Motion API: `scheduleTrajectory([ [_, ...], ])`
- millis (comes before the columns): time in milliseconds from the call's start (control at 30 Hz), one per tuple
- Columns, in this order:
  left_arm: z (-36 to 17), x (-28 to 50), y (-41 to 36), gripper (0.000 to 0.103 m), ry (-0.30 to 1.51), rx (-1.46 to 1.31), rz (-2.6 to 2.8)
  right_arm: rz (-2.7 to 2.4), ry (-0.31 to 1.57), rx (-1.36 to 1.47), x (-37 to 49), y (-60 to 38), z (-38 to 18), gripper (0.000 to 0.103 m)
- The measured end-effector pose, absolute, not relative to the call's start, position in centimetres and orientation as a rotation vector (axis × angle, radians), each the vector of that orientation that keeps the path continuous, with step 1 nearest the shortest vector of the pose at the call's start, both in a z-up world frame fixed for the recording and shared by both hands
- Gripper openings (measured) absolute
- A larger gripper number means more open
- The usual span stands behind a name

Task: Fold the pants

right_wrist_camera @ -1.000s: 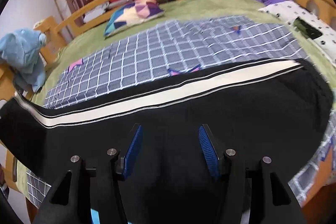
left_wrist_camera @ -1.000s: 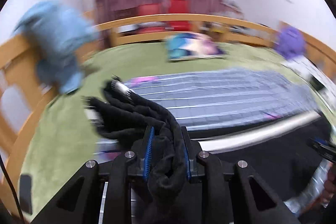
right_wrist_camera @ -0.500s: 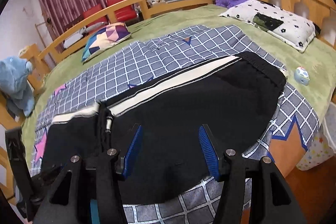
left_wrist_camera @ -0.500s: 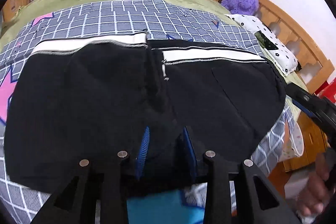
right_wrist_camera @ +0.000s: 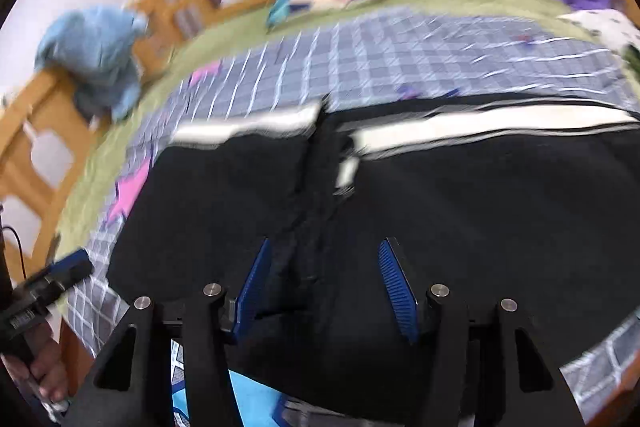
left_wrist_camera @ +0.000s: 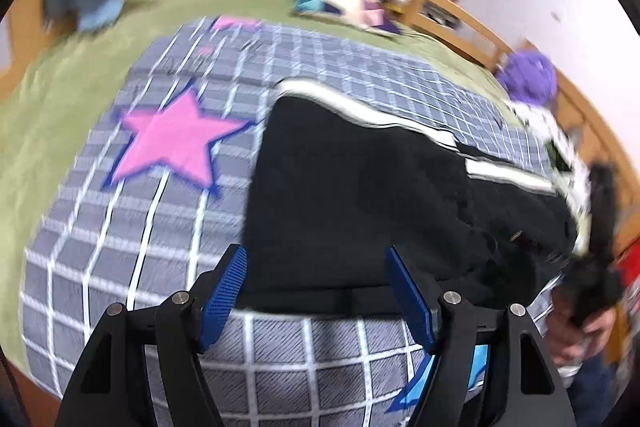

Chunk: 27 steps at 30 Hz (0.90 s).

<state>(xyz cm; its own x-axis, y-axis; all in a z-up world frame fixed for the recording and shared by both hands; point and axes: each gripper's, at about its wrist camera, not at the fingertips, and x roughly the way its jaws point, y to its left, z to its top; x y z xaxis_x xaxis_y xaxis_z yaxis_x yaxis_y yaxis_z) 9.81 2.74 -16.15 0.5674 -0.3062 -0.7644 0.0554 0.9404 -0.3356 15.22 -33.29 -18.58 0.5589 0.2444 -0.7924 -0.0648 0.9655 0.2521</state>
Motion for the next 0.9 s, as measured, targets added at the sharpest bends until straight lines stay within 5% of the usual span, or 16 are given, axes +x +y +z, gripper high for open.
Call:
scheduleTrajectory([
  [67, -17.2, 10.1, 4.3, 0.07, 0.973, -0.373, -0.22, 0.185, 1.047, 0.143, 16.6, -31.4, -20.5, 0.05],
  [167, -17.9, 10.2, 5.9, 0.07, 0.988, -0.411, -0.2, 0.19, 1.098, 0.054, 17.5, -29.3, -22.0, 0.021],
  [333, -17.1, 10.2, 7.6, 0.07, 0.964, -0.389, -0.199, 0.266, 0.888, 0.308, 13.9, -33.2, -17.0, 0.011],
  [633, -18.8, 11.2, 7.7, 0.07, 1.022, -0.43, -0.241, 0.255, 1.078, 0.071, 11.0, -29.8, -19.7, 0.016],
  [767, -18.4, 11.2, 7.3, 0.07, 1.012, -0.401, -0.248, 0.25, 1.0, 0.13, 12.4, -31.1, -17.5, 0.032],
  [900, -18.0, 11.5, 7.4, 0.07, 1.004, -0.406, -0.249, 0.236, 0.948, 0.126, 14.9, -31.0, -16.7, 0.034],
])
